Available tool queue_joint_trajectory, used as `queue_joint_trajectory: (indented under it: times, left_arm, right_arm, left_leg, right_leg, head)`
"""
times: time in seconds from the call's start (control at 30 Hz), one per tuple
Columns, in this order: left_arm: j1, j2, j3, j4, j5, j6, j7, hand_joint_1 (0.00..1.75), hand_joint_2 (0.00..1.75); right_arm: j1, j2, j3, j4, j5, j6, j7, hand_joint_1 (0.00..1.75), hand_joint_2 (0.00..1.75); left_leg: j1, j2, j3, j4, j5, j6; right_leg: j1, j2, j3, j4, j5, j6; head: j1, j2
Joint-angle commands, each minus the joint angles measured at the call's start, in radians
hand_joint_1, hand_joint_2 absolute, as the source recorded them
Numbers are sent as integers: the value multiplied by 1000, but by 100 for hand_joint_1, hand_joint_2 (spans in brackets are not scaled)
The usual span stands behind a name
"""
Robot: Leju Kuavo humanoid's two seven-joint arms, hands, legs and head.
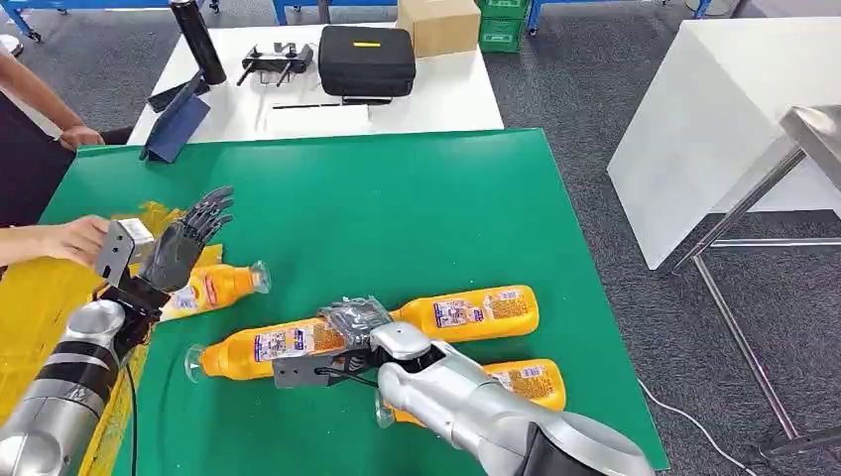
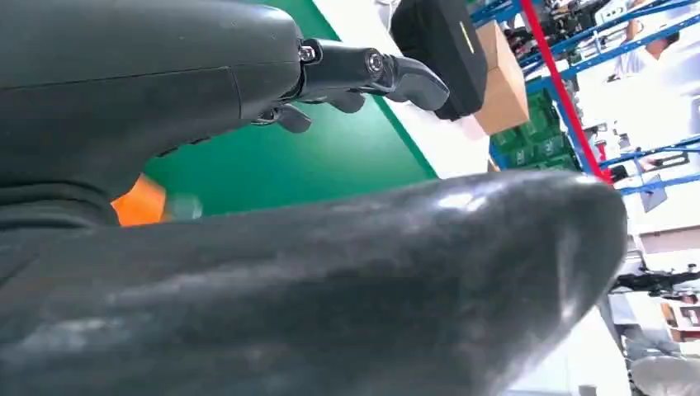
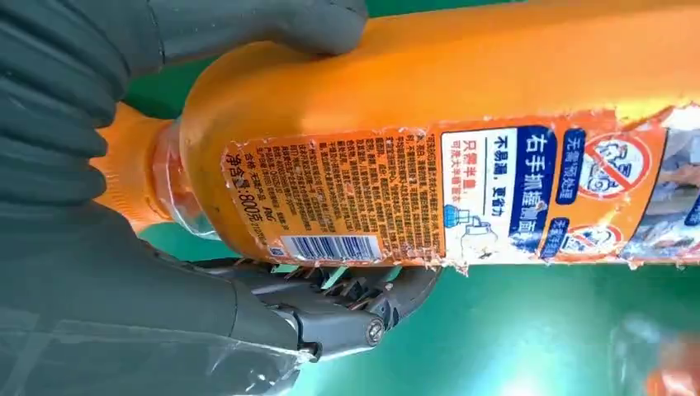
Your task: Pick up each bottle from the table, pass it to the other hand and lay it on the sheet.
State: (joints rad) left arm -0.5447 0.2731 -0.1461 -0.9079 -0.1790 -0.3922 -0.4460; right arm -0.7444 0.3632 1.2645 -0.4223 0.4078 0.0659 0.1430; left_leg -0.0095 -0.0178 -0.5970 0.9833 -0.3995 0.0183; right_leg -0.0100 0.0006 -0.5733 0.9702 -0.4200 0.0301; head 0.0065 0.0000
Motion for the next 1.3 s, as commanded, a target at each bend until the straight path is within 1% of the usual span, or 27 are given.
queue_joint_trajectory:
  times: [0.03, 0.07, 0.13, 0.17, 0.2, 0.27, 0.3, 0.33, 0.37, 0.4, 0.47, 0.5, 0.53, 0.63, 0.7, 0.73, 0.77, 0.8, 0.83, 0.9, 0.97, 1.03, 1.1, 1.17, 1.2, 1.23, 1.3]
  left_arm:
    - [41, -127, 118, -142, 213, 138, 30, 0, 0]
    - [87, -150, 167, -231, 239, 198, 34, 0, 0]
    - [141, -169, 215, -348, 269, 237, 73, 0, 0]
    - [198, -189, 298, -414, 284, 337, 44, 0, 0]
    - [231, -188, 345, -448, 314, 356, 35, 0, 0]
    - [293, -187, 443, -508, 351, 390, 11, 0, 0]
    - [338, -189, 502, -539, 395, 385, -1, 0, 0]
    - [369, -184, 529, -554, 414, 370, -3, 0, 0]
    - [419, -191, 571, -582, 424, 364, -7, 0, 0]
    - [451, -196, 595, -597, 434, 347, -6, 0, 0]
    - [501, -217, 639, -626, 437, 328, -7, 0, 0]
    - [505, -219, 642, -629, 438, 325, -7, 0, 0]
    - [505, -221, 641, -628, 438, 325, -7, 0, 175]
    - [529, -226, 656, -651, 442, 330, 0, 0, 175]
    - [560, -232, 670, -673, 445, 332, -1, 0, 175]
    - [568, -235, 676, -681, 445, 332, 0, 0, 175]
    - [590, -233, 671, -689, 460, 310, 24, 0, 175]
    - [613, -233, 667, -699, 491, 278, 46, 0, 175]
    - [651, -240, 658, -719, 524, 209, 68, 0, 175]
    - [697, -262, 645, -747, 559, 92, 111, 0, 175]
    - [757, -292, 625, -786, 591, -50, 146, 0, 175]
    - [830, -332, 563, -849, 539, -159, 151, 0, 175]
    - [858, -368, 519, -886, 487, -163, 139, 0, 175]
    - [853, -364, 514, -885, 485, -158, 138, 0, 175]
    - [857, -353, 501, -885, 486, -170, 139, 0, 175]
    - [870, -338, 474, -891, 488, -195, 143, 0, 175]
    - [882, -341, 463, -899, 487, -197, 142, 0, 175]
  right_arm:
    - [65, -14, 59, 73, -37, -6, 51, 175, 175]
    - [58, -14, 40, 77, -48, -37, 46, 175, 175]
    - [48, -14, 19, 75, -56, -58, 41, 175, 175]
    - [52, -14, -42, 87, -83, -152, -7, 175, 175]
    - [52, -14, -81, 91, -97, -203, -52, 175, 175]
    - [55, -17, -161, 63, -123, -285, -152, 175, 175]
    - [64, -22, -216, 26, -138, -319, -223, 175, 175]
    - [74, -28, -243, -8, -143, -331, -253, 175, 175]
    - [112, -50, -296, -102, -151, -350, -311, 175, 175]
    - [141, -68, -322, -173, -140, -352, -326, 175, 175]
    - [205, -102, -363, -318, -95, -327, -320, 175, 175]
    - [211, -104, -366, -330, -88, -323, -312, 175, 175]
    - [212, -103, -366, -332, -88, -323, -312, 175, 175]
    - [258, -121, -399, -424, -68, -285, -339, 175, 175]
    - [296, -134, -413, -491, -63, -284, -357, 175, 175]
    - [305, -140, -415, -513, -59, -282, -358, 175, 175]
    - [331, -149, -433, -562, -65, -278, -366, 175, 175]
    - [350, -157, -445, -599, -72, -277, -380, 175, 175]
    - [374, -168, -457, -649, -76, -281, -396, 175, 175]
    - [394, -180, -468, -701, -79, -277, -400, 175, 175]
    - [398, -188, -471, -728, -83, -270, -402, 175, 175]
    - [399, -185, -480, -737, -92, -261, -405, 175, 175]
    - [395, -181, -482, -732, -93, -256, -405, 175, 175]
    - [394, -179, -482, -728, -93, -255, -405, 175, 175]
    - [394, -178, -483, -725, -93, -254, -406, 175, 175]
    - [391, -176, -482, -722, -91, -253, -409, 175, 175]
    - [389, -173, -481, -718, -92, -252, -409, 175, 175]
  left_leg:
    - [2, -3, 4, -1, 0, -2]
    - [2, -3, 4, -1, 0, -2]
    - [2, -2, 5, -1, -1, -2]
    - [1, -1, 4, -1, 0, -1]
    - [1, 0, 4, 0, -1, -1]
    - [1, 6, 6, -1, -1, -1]
    - [1, 7, 5, -1, -2, -2]
    - [1, 10, 5, 0, -2, -2]
    - [0, 12, 5, -1, -2, -2]
    - [0, 13, 5, -2, -2, -1]
    - [1, 16, 5, -1, -3, -2]
    - [1, 14, 3, -1, -3, -2]
    - [1, 14, 4, 0, -4, -2]
    - [2, 8, -1, 1, -4, -3]
    - [2, 7, -3, 0, -2, -2]
    - [3, 8, 0, 2, -5, -3]
    - [1, 8, -4, 0, -2, -2]
    - [3, 9, -1, 2, -5, -3]
    - [2, 7, -4, 0, -2, -2]
    - [1, 8, -4, -1, -3, -2]
    - [1, 8, -3, 0, -4, -2]
    - [1, 8, -4, -1, -3, -1]
    - [2, 9, -1, 2, -6, -2]
    - [1, 7, -4, 1, -5, -2]
    - [1, 7, -2, 2, -6, -3]
    - [0, 6, -5, 0, -4, -3]
    - [1, 5, -2, 3, -7, -4]
  right_leg:
    - [2, -4, 6, -3, -1, -1]
    - [2, -5, 7, -3, -1, -1]
    - [2, -3, 8, -4, -1, -1]
    - [1, -2, 7, -3, 0, 0]
    - [1, -2, 6, -3, 0, 0]
    - [1, 5, 6, -3, 1, 0]
    - [1, 5, 6, -3, 1, -1]
    - [1, 9, 5, -2, 1, -1]
    - [0, 11, 4, -1, 1, -1]
    - [0, 12, 3, -2, 1, -1]
    - [1, 14, 3, -2, 0, -1]
    - [1, 12, 2, -2, 0, -1]
    - [2, 12, 3, -2, -1, -1]
    - [2, 7, -1, -1, -2, -1]
    - [2, 8, -3, -1, -1, -1]
    - [4, 7, 1, 0, -4, -1]
    - [2, 9, -4, -1, -1, -1]
    - [3, 8, 0, -1, -3, -1]
    - [2, 8, -4, -1, -1, -1]
    - [2, 9, -3, -1, -1, -1]
    - [2, 8, -2, -1, -2, -1]
    - [1, 9, -4, -1, -1, -1]
    - [2, 8, 0, -1, -4, -1]
    - [1, 8, -3, -1, -2, -1]
    - [1, 7, 0, -1, -3, -1]
    - [0, 6, -4, -1, -2, -1]
    - [1, 4, -1, 0, -4, -2]
  head:
    - [0, 0]
    - [0, 0]
    - [0, 0]
    - [0, 0]
    - [1, 0]
    - [0, 0]
    - [0, 0]
    - [0, 0]
    - [0, 0]
    - [0, 0]
    - [0, 0]
    - [0, 0]
    - [0, 0]
    - [1, 0]
    - [0, 0]
    - [1, 0]
    - [0, 0]
    - [1, 0]
    - [0, 0]
    - [0, 0]
    - [1, 0]
    - [0, 0]
    - [0, 0]
    - [0, 0]
    - [0, 0]
    - [0, 0]
    - [1, 0]
